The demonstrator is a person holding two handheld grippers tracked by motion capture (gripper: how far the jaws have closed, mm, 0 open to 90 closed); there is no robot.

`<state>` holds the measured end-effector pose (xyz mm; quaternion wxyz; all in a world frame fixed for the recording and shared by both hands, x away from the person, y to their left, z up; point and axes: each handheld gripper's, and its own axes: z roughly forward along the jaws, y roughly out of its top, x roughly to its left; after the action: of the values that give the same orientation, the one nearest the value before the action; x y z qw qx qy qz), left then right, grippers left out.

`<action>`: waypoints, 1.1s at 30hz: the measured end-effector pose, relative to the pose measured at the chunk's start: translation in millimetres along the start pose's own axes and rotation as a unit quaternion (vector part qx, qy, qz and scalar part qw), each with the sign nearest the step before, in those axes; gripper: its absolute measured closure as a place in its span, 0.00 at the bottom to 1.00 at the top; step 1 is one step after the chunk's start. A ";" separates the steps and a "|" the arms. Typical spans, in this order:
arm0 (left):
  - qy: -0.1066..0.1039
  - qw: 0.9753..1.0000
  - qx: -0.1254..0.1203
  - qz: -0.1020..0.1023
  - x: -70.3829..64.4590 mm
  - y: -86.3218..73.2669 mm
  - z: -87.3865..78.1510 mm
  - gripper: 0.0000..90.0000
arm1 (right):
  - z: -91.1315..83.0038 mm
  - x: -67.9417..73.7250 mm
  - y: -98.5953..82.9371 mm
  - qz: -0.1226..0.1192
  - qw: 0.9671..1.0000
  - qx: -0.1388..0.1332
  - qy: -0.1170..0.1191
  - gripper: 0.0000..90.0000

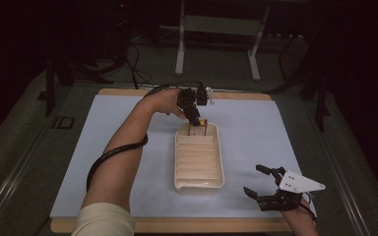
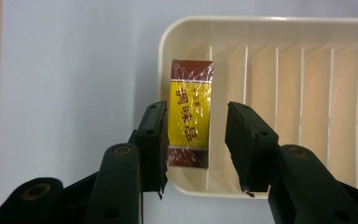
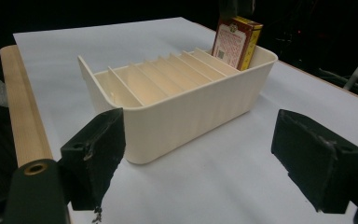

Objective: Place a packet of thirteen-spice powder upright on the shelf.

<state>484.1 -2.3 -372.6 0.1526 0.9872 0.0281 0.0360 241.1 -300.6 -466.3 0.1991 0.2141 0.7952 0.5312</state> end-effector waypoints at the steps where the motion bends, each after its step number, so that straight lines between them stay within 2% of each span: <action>1: 0.002 1.000 -0.003 -0.003 -0.6 -1.0 -2.9 0.66 | 0.0 0.0 0.0 0.000 1.000 0.000 0.000 0.20; 5: 0.010 1.000 -0.004 -0.006 -6.8 -7.9 -12.0 0.67 | 1.4 -0.6 -0.8 0.000 1.000 0.002 0.000 0.20; 7: 0.005 1.000 -0.011 -0.013 -8.6 -11.8 -16.3 0.68 | 1.5 -0.3 -0.5 0.000 1.000 0.002 0.000 0.20; 11: 0.009 1.000 -0.008 -0.019 -12.5 -17.3 -21.4 0.68 | 1.6 -0.1 -0.2 0.000 1.000 0.005 0.000 0.20; 12: 0.010 1.000 -0.008 -0.028 -14.6 -20.8 -24.7 0.68 | 2.5 0.2 -0.5 0.001 1.000 0.005 0.000 0.20; 13: 0.010 1.000 -0.008 -0.028 -14.6 -20.8 -24.7 0.68 | 2.5 0.2 -0.5 0.001 1.000 0.005 0.000 0.20; 14: 0.010 0.999 -0.009 -0.043 -16.5 -24.0 -28.6 0.68 | 3.3 0.1 -0.4 -0.001 1.000 0.006 0.001 0.20; 16: 0.011 0.999 -0.014 -0.048 -19.0 -27.6 -33.1 0.68 | 3.9 0.5 -0.3 -0.001 1.000 0.006 0.003 0.20; 17: 0.011 0.999 -0.014 -0.048 -19.0 -27.6 -33.1 0.66 | 3.9 0.8 -0.1 -0.001 1.000 0.006 0.003 0.20; 18: 0.016 0.998 -0.014 -0.059 -21.6 -32.4 -36.5 0.65 | 3.9 1.2 0.0 -0.001 1.000 0.006 0.003 0.20; 20: 0.017 0.998 -0.013 -0.066 -22.8 -35.2 -37.7 0.59 | 3.8 1.4 0.3 -0.002 1.000 0.007 0.002 0.20; 21: 0.027 0.997 -0.010 -0.076 -25.0 -42.0 -40.6 0.58 | 3.7 1.4 0.3 -0.002 1.000 0.006 0.002 0.20; 22: 0.027 0.997 -0.010 -0.076 -25.0 -42.0 -40.6 0.56 | 3.5 1.3 0.4 -0.002 1.000 0.006 0.002 0.20; 23: 0.031 0.996 -0.011 -0.083 -27.5 -49.7 -43.6 0.55 | 3.6 1.4 0.5 -0.001 1.000 0.006 0.001 0.20; 27: 0.033 0.995 -0.016 -0.098 -31.6 -61.0 -46.9 0.54 | 4.1 1.9 0.7 -0.003 1.000 0.008 0.002 0.20; 28: 0.031 0.994 -0.025 -0.106 -34.8 -67.1 -46.9 0.51 | 4.3 1.9 0.7 -0.003 1.000 0.008 0.002 0.20; 31: 0.026 0.993 -0.028 -0.116 -39.2 -75.0 -45.3 0.44 | 4.7 1.6 0.9 -0.004 1.000 0.009 0.001 0.20; 33: 0.030 0.991 -0.034 -0.123 -40.3 -81.4 -44.7 0.39 | 4.9 1.7 1.1 -0.005 1.000 0.009 0.000 0.20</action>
<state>436.8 85.9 -357.3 0.1883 0.9690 0.1530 0.0472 242.5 -295.5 -467.1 0.2000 0.2117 0.8013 0.5225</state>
